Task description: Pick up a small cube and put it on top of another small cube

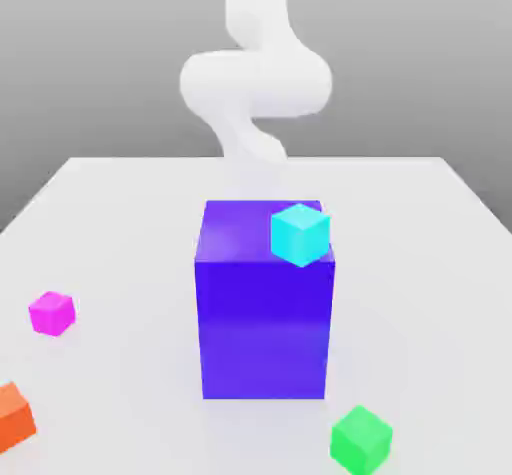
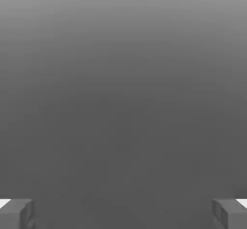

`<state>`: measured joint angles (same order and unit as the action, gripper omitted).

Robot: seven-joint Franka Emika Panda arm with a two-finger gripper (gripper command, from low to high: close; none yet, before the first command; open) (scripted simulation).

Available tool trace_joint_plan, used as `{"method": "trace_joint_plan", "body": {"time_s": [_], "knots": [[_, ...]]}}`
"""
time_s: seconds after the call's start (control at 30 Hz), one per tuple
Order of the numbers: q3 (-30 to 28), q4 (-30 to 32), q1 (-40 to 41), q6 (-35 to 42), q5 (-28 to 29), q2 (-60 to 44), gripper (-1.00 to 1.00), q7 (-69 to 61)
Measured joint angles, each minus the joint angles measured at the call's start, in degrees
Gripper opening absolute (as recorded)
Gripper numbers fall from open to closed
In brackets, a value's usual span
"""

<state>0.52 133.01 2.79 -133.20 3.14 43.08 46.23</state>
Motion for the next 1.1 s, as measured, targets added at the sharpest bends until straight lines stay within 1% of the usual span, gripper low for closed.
{"method": "trace_joint_plan", "body": {"time_s": [0.3, 0.47, 0.63, 0.87, 1.0, 1.1], "knots": [[-0.2, 4.3, 9.6, -4.5, 10.6, -10.5, 0.00, 0.9], [-2.1, 6.5, 14.0, -6.8, 15.5, -16.2, 0.00, 0.7], [-4.7, 8.8, 17.9, -9.1, 19.2, -21.9, 0.00, -0.4], [-9.7, 12.1, 22.5, -13.0, 21.8, -29.5, 0.00, -3.7], [-12.9, 14.1, 24.6, -15.7, 21.5, -33.6, 0.00, -6.9], [-15.3, 15.8, 25.9, -18.0, 20.1, -36.5, 0.00, -10.0]]}}
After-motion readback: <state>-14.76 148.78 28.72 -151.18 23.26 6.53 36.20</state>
